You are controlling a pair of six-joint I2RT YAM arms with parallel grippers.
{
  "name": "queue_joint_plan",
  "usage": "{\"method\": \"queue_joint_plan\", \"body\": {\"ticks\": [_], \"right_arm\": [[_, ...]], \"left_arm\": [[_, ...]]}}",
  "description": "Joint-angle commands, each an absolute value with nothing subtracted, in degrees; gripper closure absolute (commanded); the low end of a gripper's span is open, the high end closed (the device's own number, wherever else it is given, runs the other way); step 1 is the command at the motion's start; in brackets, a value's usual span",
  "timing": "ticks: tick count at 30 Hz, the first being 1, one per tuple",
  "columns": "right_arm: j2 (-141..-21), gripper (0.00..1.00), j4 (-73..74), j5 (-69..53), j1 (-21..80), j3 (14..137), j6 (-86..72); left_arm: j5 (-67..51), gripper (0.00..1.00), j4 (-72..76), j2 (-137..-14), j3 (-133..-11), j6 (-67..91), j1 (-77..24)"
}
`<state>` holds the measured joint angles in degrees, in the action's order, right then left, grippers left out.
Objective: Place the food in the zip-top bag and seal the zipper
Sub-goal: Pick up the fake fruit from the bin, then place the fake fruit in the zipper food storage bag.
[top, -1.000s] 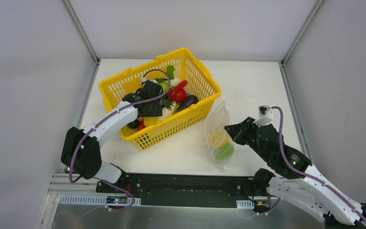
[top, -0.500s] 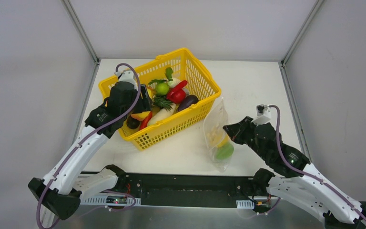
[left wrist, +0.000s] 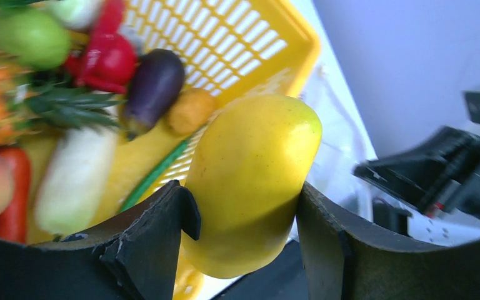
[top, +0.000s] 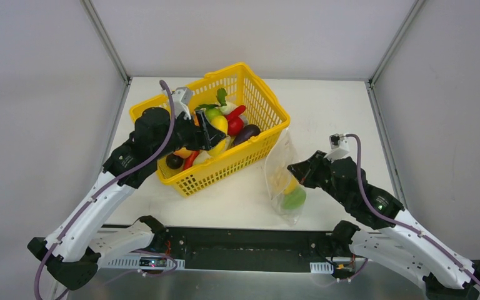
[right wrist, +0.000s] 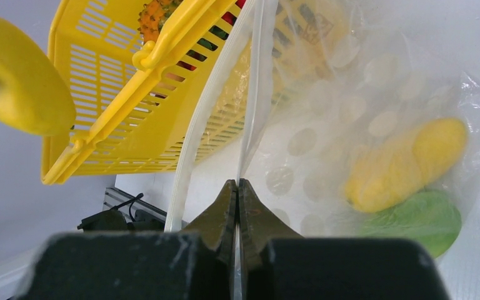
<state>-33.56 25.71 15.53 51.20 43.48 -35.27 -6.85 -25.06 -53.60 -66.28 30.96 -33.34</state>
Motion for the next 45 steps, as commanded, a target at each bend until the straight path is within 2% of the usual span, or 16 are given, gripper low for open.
{"method": "queue_joint_plan", "body": {"ticks": [1,6,14,22,27,36,41,44,45], "right_arm": [[-33.29,1.00,23.36,14.24,51.33,45.81,-34.93],[-33.09,1.00,23.29,13.81,51.28,45.89,-35.15],[-32.79,1.00,22.39,14.04,51.30,45.22,-35.75],[-30.72,1.00,21.96,16.03,51.29,44.65,-35.80],[-29.68,1.00,21.80,17.21,51.28,44.20,-35.51],[-26.98,1.00,20.38,19.03,51.28,42.86,-35.33],[-25.87,1.00,20.02,19.52,51.32,42.42,-35.33],[-25.68,1.00,20.41,19.74,51.28,42.32,-35.33],[-25.58,1.00,20.51,19.90,51.32,42.28,-35.33]], "left_arm": [[-11.52,0.90,-18.91,-55.19,-69.64,33.50,-38.10],[-12.07,0.90,-11.59,-57.44,-69.19,37.16,-43.21],[-11.63,0.89,10.27,-64.07,-63.25,48.34,-50.48],[-7.78,0.89,19.88,-70.40,-60.78,53.83,-53.99],[-7.12,0.89,19.77,-72.89,-60.86,54.84,-55.29],[-6.66,0.85,10.27,-75.50,-63.12,53.93,-56.18],[-7.12,0.77,-1.09,-78.99,-70.21,49.79,-57.61],[-6.84,0.66,-3.77,-80.35,-72.74,48.21,-58.76],[-6.85,0.66,-5.97,-80.98,-73.91,47.63,-58.98]]}}
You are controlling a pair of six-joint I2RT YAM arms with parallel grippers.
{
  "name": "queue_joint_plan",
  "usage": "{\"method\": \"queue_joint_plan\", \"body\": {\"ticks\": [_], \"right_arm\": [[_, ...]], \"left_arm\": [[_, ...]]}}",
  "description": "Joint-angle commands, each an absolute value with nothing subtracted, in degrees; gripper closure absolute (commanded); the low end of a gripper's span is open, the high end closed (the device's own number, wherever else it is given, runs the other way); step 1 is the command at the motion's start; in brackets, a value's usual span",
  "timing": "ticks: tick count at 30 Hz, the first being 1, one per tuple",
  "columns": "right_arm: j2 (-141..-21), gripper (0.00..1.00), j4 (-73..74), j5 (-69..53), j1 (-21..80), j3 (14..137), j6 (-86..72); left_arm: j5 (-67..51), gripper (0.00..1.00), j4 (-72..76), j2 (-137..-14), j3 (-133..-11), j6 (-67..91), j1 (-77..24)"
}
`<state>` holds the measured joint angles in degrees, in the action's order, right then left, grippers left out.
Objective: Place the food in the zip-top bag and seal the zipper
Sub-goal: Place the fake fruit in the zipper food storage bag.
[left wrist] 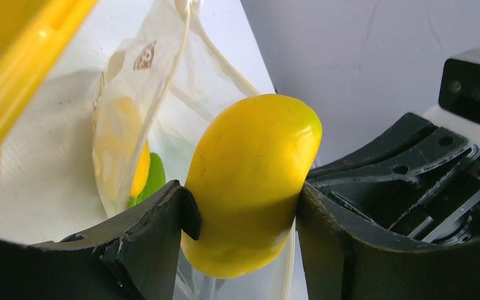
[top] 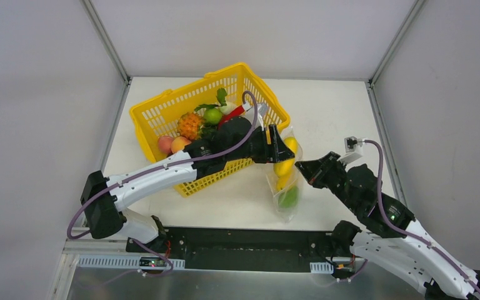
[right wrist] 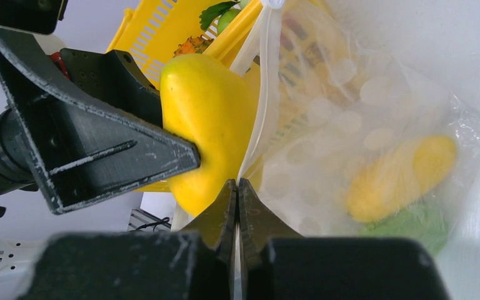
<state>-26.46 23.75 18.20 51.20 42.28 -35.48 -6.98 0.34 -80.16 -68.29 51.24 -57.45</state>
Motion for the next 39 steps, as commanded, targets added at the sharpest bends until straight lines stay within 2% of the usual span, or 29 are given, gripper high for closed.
{"method": "queue_joint_plan", "body": {"ticks": [1,6,11,17,21,23,26,28,39], "right_arm": [[-25.51,1.00,20.67,19.95,51.33,42.34,-35.33],[-24.93,1.00,21.24,20.64,51.32,42.37,-35.38],[-24.16,1.00,21.52,21.72,51.33,42.19,-35.25],[-23.49,1.00,21.53,22.43,51.31,41.86,-35.16],[-23.25,1.00,21.45,22.71,51.33,41.70,-35.03],[-23.08,1.00,21.17,22.72,51.30,41.67,-34.79],[-22.79,1.00,20.94,22.97,51.32,41.66,-34.42],[-22.56,1.00,20.92,23.09,51.25,41.76,-34.06],[-21.22,1.00,17.23,21.15,51.30,40.73,-32.02]], "left_arm": [[-6.68,0.64,-7.89,-81.56,-75.17,46.83,-59.12],[-5.41,0.56,-11.99,-82.71,-78.56,44.22,-59.95],[-4.03,0.43,-15.11,-82.57,-80.62,41.66,-60.40],[-4.14,0.36,-16.35,-82.71,-82.09,39.85,-60.89],[-4.24,0.25,-16.83,-82.60,-83.19,38.31,-61.26],[-4.42,0.15,-17.19,-82.78,-83.76,37.60,-61.35],[-3.92,0.10,-17.24,-82.25,-84.17,36.17,-61.67],[-2.74,0.02,-17.13,-81.01,-83.95,34.70,-61.87],[-0.35,0.01,-22.11,-77.91,-86.13,29.43,-61.88]]}}
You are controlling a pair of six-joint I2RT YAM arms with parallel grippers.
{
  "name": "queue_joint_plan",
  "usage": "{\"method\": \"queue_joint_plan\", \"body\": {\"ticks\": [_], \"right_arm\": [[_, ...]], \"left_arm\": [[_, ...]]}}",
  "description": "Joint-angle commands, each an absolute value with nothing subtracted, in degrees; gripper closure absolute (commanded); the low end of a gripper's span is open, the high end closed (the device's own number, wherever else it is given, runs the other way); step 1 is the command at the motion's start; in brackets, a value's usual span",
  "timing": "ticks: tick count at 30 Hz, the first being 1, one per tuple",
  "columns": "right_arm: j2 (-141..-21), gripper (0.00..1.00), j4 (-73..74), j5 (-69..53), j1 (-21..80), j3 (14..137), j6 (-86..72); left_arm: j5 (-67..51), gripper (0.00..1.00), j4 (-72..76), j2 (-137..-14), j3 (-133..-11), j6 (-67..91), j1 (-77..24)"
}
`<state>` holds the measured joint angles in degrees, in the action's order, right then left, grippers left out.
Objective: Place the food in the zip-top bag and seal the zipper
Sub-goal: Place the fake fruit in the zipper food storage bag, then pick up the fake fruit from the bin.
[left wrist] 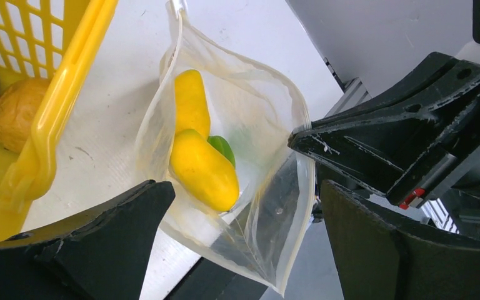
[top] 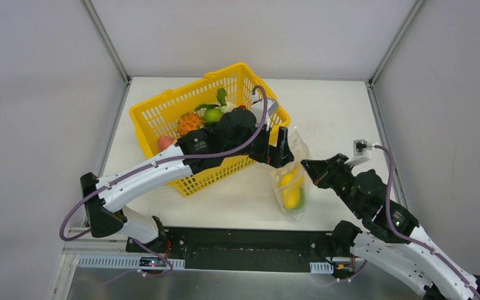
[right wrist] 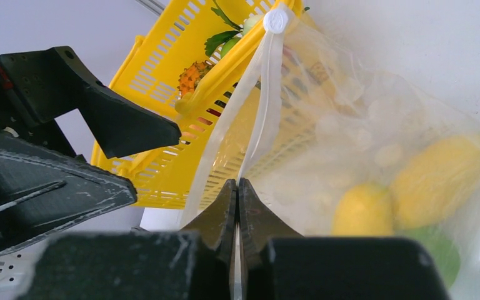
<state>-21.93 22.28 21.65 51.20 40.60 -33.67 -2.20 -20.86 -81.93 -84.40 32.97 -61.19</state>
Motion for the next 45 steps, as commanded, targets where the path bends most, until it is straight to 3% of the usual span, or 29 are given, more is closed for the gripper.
{"method": "queue_joint_plan", "body": {"ticks": [1,12,16,30,34,45], "right_arm": [[-21.33,1.00,17.25,20.98,51.31,40.88,-31.09],[-20.38,1.00,18.10,22.26,51.28,42.26,-23.72],[-19.80,1.00,18.60,21.72,51.26,41.51,-25.63],[-21.84,1.00,20.51,18.94,51.28,42.85,-28.30],[-21.27,1.00,20.92,19.33,51.28,42.88,-28.96],[-20.09,1.00,20.10,21.26,51.31,42.08,-28.84]], "left_arm": [[1.29,0.01,-22.19,-77.01,-85.83,28.78,-61.88],[25.95,0.01,-32.50,-63.94,-80.47,22.14,-60.80],[29.84,0.01,-35.79,-59.98,-77.68,21.97,-57.22],[16.51,0.01,-50.90,-64.11,-75.33,17.27,-29.10],[11.47,0.01,-51.13,-68.50,-75.96,12.84,-24.36],[12.69,0.01,-53.23,-84.73,-80.28,4.56,-19.42]]}}
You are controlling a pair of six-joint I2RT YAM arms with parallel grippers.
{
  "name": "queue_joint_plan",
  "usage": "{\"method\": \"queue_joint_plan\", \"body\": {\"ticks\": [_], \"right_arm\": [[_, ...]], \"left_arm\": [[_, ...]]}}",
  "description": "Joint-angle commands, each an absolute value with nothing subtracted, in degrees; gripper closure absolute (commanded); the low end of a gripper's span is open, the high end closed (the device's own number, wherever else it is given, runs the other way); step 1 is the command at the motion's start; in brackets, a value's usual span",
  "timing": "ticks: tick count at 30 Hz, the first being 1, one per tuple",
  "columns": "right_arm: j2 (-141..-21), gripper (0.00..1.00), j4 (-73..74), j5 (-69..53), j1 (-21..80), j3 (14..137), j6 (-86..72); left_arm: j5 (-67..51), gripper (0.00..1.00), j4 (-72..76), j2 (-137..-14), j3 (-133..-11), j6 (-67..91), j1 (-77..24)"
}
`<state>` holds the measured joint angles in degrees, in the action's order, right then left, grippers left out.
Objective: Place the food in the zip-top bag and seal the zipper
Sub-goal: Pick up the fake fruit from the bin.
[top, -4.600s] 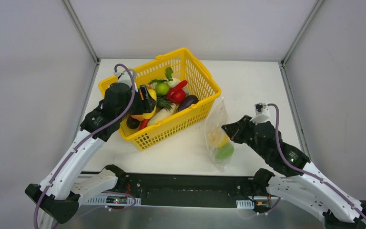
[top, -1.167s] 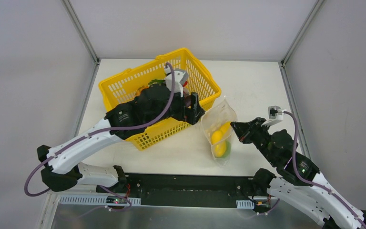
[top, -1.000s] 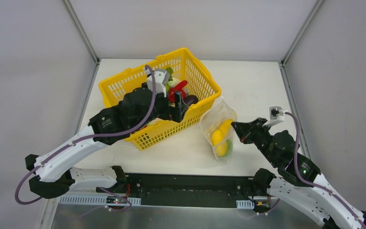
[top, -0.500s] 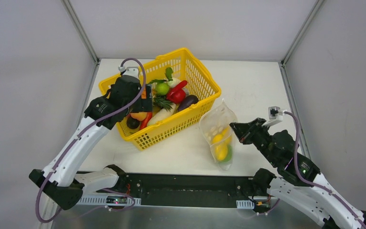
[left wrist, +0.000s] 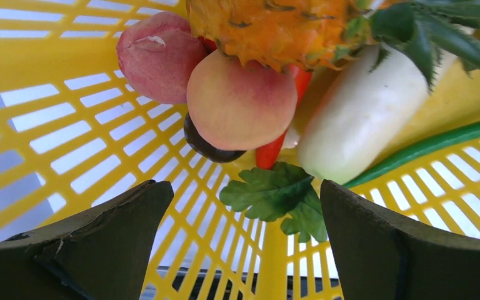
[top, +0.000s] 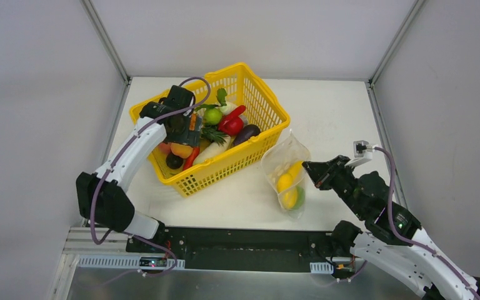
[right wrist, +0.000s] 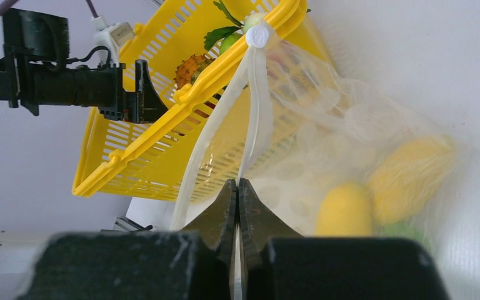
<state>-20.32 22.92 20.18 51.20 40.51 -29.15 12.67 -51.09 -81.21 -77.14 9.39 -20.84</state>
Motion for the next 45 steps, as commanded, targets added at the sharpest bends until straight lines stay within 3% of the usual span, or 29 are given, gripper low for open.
{"method": "queue_joint_plan", "body": {"ticks": [1,19,24,30,34,36,37,40,45], "right_arm": [[-20.20,1.00,20.15,21.65,51.29,42.17,-28.63],[-21.05,1.00,19.99,24.90,51.30,42.98,-23.91],[-21.57,1.00,19.89,24.50,51.26,42.98,-24.23],[-21.87,1.00,19.83,24.83,51.31,43.15,-24.10],[-22.05,1.00,19.74,24.27,51.33,43.15,-24.54],[-22.06,1.00,19.77,24.22,51.28,43.07,-24.73],[-22.02,1.00,19.70,24.18,51.30,43.00,-24.78],[-21.84,1.00,19.76,24.25,51.33,42.89,-24.94],[-21.84,1.00,19.78,24.50,51.32,42.74,-25.05]], "left_arm": [[12.30,0.01,-52.90,-85.50,-80.28,3.73,-19.17],[3.46,0.08,-50.75,-96.10,-79.80,1.25,-14.12],[1.61,0.19,-51.21,-96.52,-79.61,0.53,-13.97],[0.62,0.43,-50.90,-94.39,-78.12,1.92,-13.97],[0.51,0.50,-50.65,-92.63,-77.29,2.75,-13.97],[0.53,0.59,-50.26,-91.74,-76.94,3.14,-13.97],[0.53,0.60,-50.03,-91.23,-76.77,3.36,-13.97],[1.76,0.34,-48.91,-90.41,-76.30,3.90,-13.97],[4.03,0.24,-47.09,-92.42,-76.21,4.20,-13.97]]}}
